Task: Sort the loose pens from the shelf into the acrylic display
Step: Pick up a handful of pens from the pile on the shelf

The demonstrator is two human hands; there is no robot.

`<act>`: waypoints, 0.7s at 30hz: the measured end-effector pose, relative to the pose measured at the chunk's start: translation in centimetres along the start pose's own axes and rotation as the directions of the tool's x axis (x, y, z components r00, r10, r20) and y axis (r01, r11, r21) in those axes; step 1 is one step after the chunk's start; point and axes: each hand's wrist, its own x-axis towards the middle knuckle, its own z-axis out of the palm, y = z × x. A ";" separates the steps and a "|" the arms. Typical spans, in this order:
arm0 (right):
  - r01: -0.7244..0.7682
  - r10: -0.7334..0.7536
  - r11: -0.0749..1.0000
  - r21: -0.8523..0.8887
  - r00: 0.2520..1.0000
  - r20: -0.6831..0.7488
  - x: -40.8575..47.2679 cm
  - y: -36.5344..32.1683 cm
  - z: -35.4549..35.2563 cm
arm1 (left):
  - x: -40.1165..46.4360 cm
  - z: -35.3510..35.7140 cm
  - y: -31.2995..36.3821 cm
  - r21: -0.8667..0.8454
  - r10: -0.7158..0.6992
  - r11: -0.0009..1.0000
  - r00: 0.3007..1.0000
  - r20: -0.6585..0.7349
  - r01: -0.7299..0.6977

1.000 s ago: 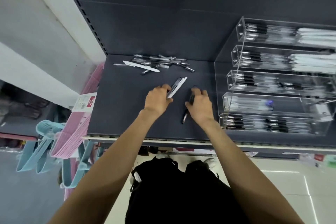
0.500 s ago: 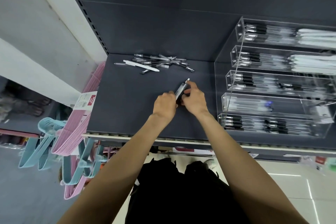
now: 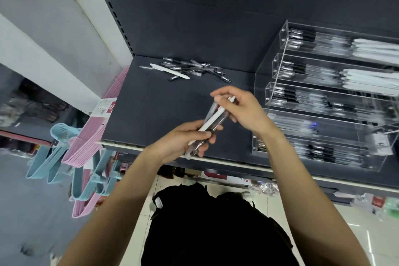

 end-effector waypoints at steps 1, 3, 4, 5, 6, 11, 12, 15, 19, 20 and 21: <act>0.015 -0.013 0.999 -0.036 0.999 0.037 0.0 -0.5 0.0 | -0.3 0.2 -0.2 -0.074 0.003 0.997 1.000 0.017 -0.002; 0.031 -0.022 0.995 -0.096 0.995 0.094 0.0 -1.4 0.2 | -0.6 0.7 -0.5 -0.187 0.004 0.982 1.000 0.023 0.001; 0.031 -0.017 0.993 -0.111 0.992 0.122 0.2 -1.6 0.3 | -0.8 0.9 -0.6 -0.214 0.013 0.977 1.000 0.011 -0.011; 0.026 -0.008 0.992 -0.120 0.989 0.150 0.3 -1.8 0.4 | -0.9 1.1 -0.8 -0.231 0.028 0.973 1.000 -0.007 -0.029; 0.017 0.005 0.992 -0.127 0.985 0.173 0.5 -1.9 0.4 | -1.0 1.2 -1.0 -0.241 0.046 0.969 0.999 -0.025 -0.050; -0.052 0.046 0.998 0.040 0.989 0.142 1.1 -1.5 0.4 | -1.6 1.6 -1.6 -0.302 0.088 0.943 0.980 -0.180 -0.140; -0.071 0.056 0.993 0.098 0.988 0.145 1.1 -1.4 0.5 | -1.7 1.6 -1.8 -0.303 0.094 0.940 0.973 -0.213 -0.157; -0.078 0.053 0.985 0.154 0.986 0.158 0.8 -1.2 0.8 | -2.0 1.6 -2.4 -0.279 0.103 0.943 0.957 -0.273 -0.181; -0.039 0.034 0.990 0.133 0.999 0.040 0.4 -1.7 0.2 | -2.6 1.8 -2.8 -0.362 0.119 0.906 0.953 -0.279 -0.219; -0.034 0.031 0.992 0.125 0.999 0.033 0.3 -1.8 0.0 | -2.8 1.8 -2.8 -0.377 0.120 0.900 0.954 -0.274 -0.222; -0.031 0.026 0.993 0.115 0.999 0.040 0.2 -2.0 -0.1 | -2.9 1.8 -2.8 -0.383 0.120 0.897 0.956 -0.267 -0.220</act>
